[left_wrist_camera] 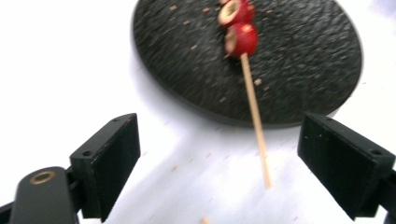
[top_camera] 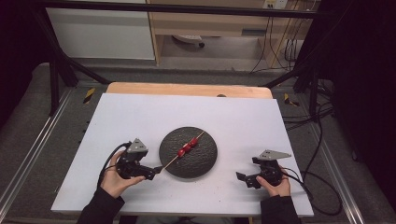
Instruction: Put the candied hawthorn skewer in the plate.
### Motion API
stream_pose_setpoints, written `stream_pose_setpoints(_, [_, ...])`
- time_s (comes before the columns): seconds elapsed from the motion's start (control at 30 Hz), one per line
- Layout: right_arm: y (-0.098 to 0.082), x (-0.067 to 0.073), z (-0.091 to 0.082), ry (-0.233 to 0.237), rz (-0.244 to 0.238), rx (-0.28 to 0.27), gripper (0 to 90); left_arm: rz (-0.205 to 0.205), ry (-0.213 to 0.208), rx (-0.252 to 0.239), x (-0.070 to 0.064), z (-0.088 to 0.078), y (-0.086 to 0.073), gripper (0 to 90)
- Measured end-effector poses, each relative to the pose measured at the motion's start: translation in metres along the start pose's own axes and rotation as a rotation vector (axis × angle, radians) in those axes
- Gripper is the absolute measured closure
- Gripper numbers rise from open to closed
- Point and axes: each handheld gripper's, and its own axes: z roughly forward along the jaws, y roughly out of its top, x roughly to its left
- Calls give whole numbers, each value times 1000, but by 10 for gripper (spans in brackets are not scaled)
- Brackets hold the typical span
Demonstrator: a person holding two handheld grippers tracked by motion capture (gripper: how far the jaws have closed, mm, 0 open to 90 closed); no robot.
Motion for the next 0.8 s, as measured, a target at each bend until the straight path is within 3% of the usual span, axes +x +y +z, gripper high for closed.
stream_pose_setpoints(0.27, [0,0,0,-1,-1,7,13,-48,13,-59,18,-12,-29,103])
stream_pose_setpoints(0.37, [0,0,1,-1,-2,10,13,-34,29,-70,21,-16,-40,98])
stream_pose_setpoints(0.47, [0,0,0,-1,-2,10,13,-52,38,-84,24,-18,-50,99])
stream_pose_setpoints(0.6, [-1,0,1,0,-1,12,12,-43,45,-91,28,-18,-58,97])
stream_pose_setpoints(0.8, [-1,0,1,1,-4,16,12,-49,38,-93,32,-19,-68,96])
